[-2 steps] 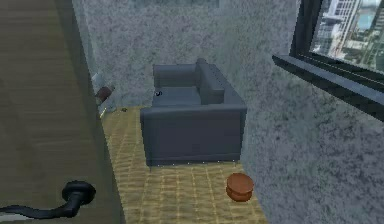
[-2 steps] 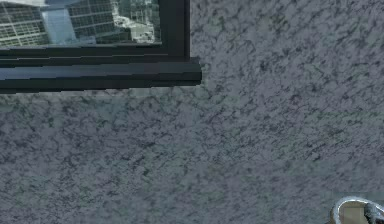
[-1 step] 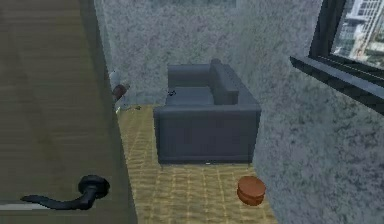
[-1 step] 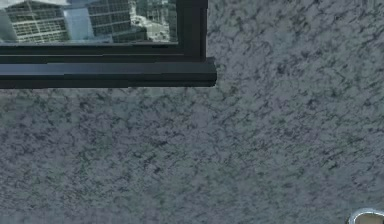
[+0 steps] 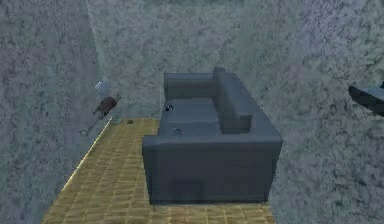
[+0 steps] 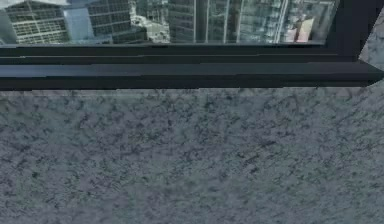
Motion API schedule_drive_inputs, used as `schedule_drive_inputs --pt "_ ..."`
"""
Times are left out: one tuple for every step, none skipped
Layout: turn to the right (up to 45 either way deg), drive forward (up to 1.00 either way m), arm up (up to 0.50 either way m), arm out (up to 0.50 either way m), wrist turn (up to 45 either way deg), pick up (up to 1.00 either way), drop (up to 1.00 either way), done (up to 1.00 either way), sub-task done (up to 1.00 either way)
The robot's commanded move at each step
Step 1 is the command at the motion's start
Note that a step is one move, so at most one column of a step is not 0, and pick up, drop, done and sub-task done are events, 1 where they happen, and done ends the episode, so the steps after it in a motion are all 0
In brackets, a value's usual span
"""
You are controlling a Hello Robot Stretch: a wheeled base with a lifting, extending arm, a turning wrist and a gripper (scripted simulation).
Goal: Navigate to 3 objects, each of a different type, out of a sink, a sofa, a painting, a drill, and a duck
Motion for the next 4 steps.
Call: schedule_drive_inputs --pt "21.0 0.0 0.0 0.0 0.0 0.0 0.0 0.0 0.0" --pt "0.0 0.3 0.0 0.0 0.0 0.0 0.0 0.0 0.0" --pt "-18.0 0.0 0.0 0.0 0.0 0.0 0.0 0.0 0.0" --pt "0.0 0.0 0.0 0.0 0.0 0.0 0.0 1.0 0.0"
